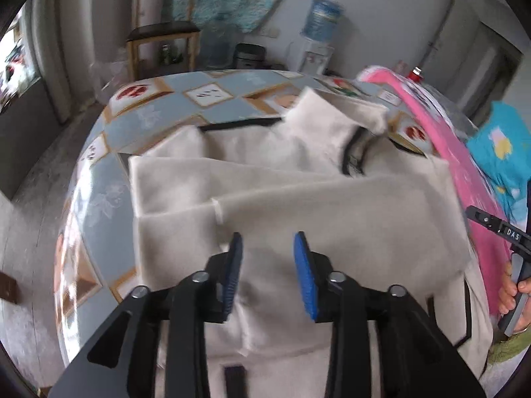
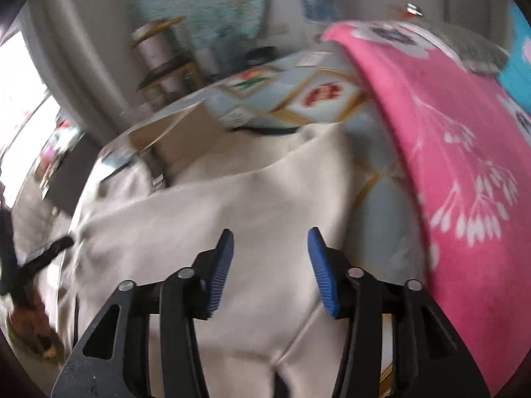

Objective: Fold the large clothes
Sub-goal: 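Open the left tool and move both tools to the jacket hem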

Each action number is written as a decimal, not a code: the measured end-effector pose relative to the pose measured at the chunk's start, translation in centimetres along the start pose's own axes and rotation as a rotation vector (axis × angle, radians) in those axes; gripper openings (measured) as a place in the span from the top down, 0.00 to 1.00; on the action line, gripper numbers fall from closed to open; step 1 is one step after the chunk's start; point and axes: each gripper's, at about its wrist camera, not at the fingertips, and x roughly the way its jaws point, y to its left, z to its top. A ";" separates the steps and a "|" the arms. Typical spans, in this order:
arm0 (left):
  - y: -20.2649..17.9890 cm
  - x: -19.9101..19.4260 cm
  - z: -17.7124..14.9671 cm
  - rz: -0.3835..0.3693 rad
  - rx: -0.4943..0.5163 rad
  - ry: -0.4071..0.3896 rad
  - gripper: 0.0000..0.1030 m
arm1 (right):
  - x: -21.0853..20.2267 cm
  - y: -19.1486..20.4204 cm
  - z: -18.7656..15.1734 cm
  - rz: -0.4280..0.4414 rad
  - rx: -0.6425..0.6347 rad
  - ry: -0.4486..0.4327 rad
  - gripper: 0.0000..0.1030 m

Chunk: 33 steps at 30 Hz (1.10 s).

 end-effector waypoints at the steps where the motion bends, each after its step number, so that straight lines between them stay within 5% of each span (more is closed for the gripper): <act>1: -0.4 0.3 -0.3 0.005 0.014 0.010 0.64 | -0.1 1.1 -0.9 0.012 -0.035 0.009 0.52; 4: -1.2 2.4 -2.0 0.063 0.049 0.095 0.63 | 1.0 3.5 -3.9 -0.013 -0.120 0.055 0.47; 9: -1.8 0.6 -2.7 0.076 0.063 0.049 0.62 | 1.1 5.5 -5.2 -0.129 -0.150 0.077 0.46; 13: -3.4 -0.9 -3.7 0.065 0.127 0.011 0.53 | -1.2 8.3 -6.2 -0.070 -0.183 0.002 0.39; 17: -4.7 1.4 -5.3 0.091 0.176 0.081 0.49 | 1.8 9.9 -8.0 -0.104 -0.215 0.071 0.35; 19: -4.7 1.0 -5.5 0.087 0.161 0.062 0.49 | 1.7 10.2 -8.5 -0.152 -0.225 0.065 0.35; 26: -4.1 -3.7 -7.4 0.098 0.130 0.006 0.46 | -3.9 10.6 -10.8 -0.092 -0.146 0.041 0.25; 33: -3.9 -5.4 -12.1 0.129 0.109 0.061 0.45 | -5.5 10.8 -15.9 -0.102 -0.116 0.091 0.16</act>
